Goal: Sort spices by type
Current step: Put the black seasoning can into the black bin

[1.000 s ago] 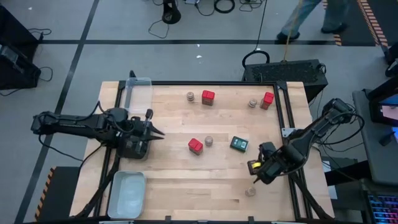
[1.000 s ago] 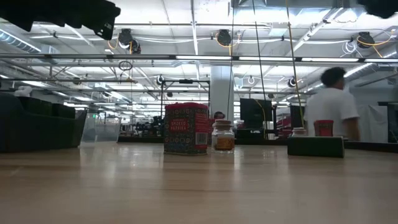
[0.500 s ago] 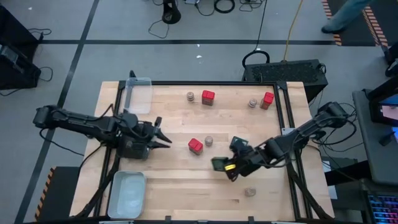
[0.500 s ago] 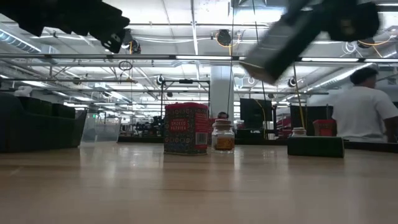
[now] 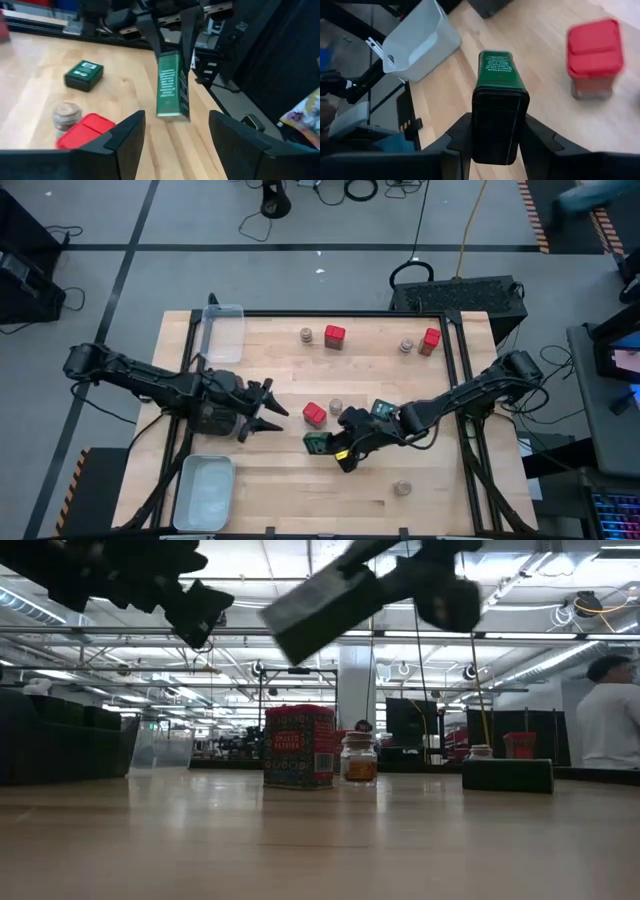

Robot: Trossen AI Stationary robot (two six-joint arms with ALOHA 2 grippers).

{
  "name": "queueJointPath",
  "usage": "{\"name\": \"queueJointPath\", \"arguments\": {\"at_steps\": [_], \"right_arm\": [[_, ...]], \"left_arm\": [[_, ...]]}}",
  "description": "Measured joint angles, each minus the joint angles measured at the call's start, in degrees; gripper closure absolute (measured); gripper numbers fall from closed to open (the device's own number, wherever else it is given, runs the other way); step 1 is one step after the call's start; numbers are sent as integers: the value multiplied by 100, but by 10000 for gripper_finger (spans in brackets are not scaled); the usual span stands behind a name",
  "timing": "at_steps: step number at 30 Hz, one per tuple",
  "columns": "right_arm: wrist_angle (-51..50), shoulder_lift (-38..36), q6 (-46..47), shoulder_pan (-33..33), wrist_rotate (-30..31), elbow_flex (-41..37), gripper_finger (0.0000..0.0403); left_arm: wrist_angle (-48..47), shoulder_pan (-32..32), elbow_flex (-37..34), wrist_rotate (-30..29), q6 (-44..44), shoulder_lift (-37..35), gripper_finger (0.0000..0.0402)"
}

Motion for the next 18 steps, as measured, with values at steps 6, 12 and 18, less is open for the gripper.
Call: {"name": "queueJointPath", "arguments": {"at_steps": [6, 12, 18], "right_arm": [[667, 273, -515, -202, -247, 0, 294], [854, 305, -824, -330, -249, 0, 293], [953, 304, -1008, -423, -366, 0, 293]], "left_arm": [[578, -120, 3, 64, -138, 461, 175], [653, -145, 186, 64, -198, 850, 175], [678, -145, 317, 65, -189, 1133, 175]]}}
